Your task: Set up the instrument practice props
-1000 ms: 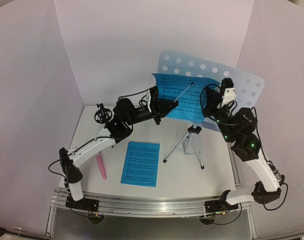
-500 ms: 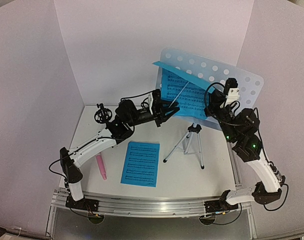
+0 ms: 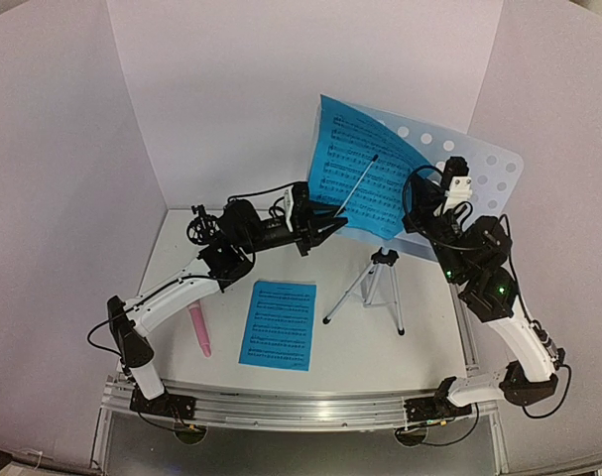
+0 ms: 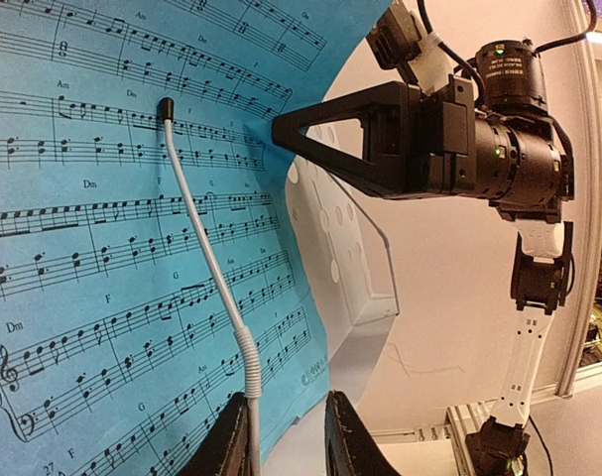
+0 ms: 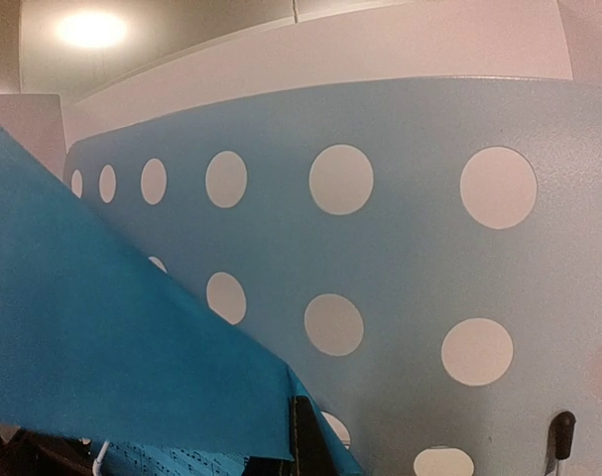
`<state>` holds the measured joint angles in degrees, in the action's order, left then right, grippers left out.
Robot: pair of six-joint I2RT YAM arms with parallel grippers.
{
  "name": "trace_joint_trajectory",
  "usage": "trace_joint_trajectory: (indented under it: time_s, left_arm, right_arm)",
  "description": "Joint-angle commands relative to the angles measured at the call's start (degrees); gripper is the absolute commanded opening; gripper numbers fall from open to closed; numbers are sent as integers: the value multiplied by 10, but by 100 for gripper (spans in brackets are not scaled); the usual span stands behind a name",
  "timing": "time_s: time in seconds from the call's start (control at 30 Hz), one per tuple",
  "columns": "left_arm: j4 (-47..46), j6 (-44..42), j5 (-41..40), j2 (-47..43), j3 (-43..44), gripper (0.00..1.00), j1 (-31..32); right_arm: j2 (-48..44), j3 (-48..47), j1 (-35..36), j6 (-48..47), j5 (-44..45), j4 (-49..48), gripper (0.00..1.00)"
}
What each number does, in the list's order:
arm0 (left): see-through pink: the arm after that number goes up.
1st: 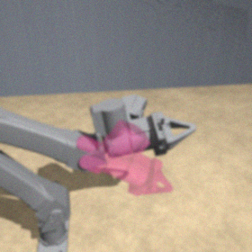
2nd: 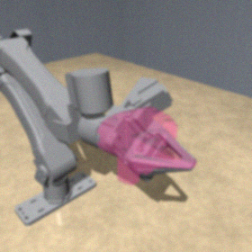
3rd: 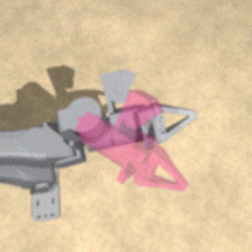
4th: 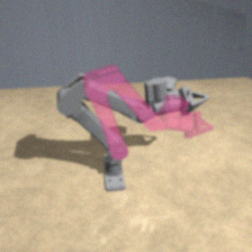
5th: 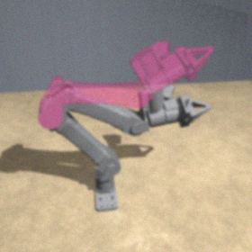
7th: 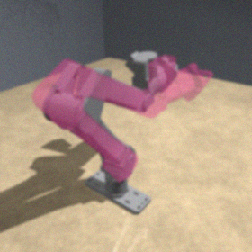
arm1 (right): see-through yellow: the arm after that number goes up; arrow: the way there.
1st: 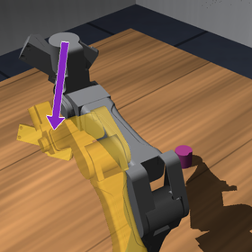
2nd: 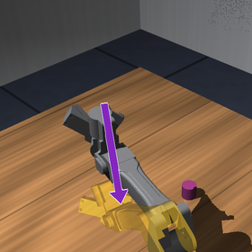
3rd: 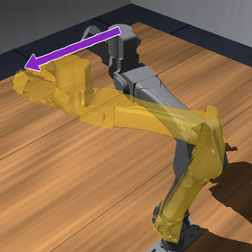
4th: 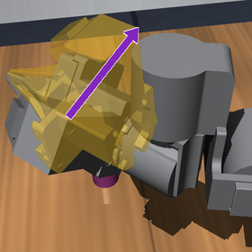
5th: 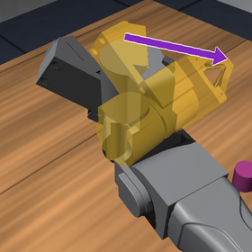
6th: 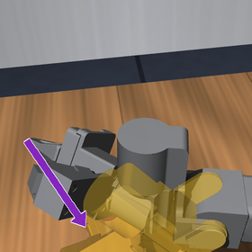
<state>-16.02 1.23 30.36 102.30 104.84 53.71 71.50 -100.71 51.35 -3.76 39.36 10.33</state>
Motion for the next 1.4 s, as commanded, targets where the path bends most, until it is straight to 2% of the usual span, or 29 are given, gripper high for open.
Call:
trace_joint_trajectory:
  time_s: [0.0,0.13,0.33,0.57,0.8,1.13,1.37]
  left_arm:
    - [-14,-11,10,-30,-2,26,1]
    - [-16,-10,9,-30,-3,28,1]
    - [-17,-11,11,-35,-9,30,-2]
    - [-14,-11,16,-48,-22,33,-2]
    - [-11,-39,22,-72,-48,41,-3]
    - [-6,-46,19,-83,-55,43,-8]
    - [-11,-48,23,-93,-70,43,-10]
  right_arm:
    - [-9,3,-3,6,14,-18,0]
    - [-9,-6,-3,-1,13,-18,0]
    - [-13,-13,-3,-7,12,-18,18]
    - [2,-50,-3,-32,3,-18,28]
    - [23,-84,-3,-66,6,-18,31]
    - [21,-64,-3,-54,21,-18,30]
    - [-13,-28,-3,-37,37,-25,28]
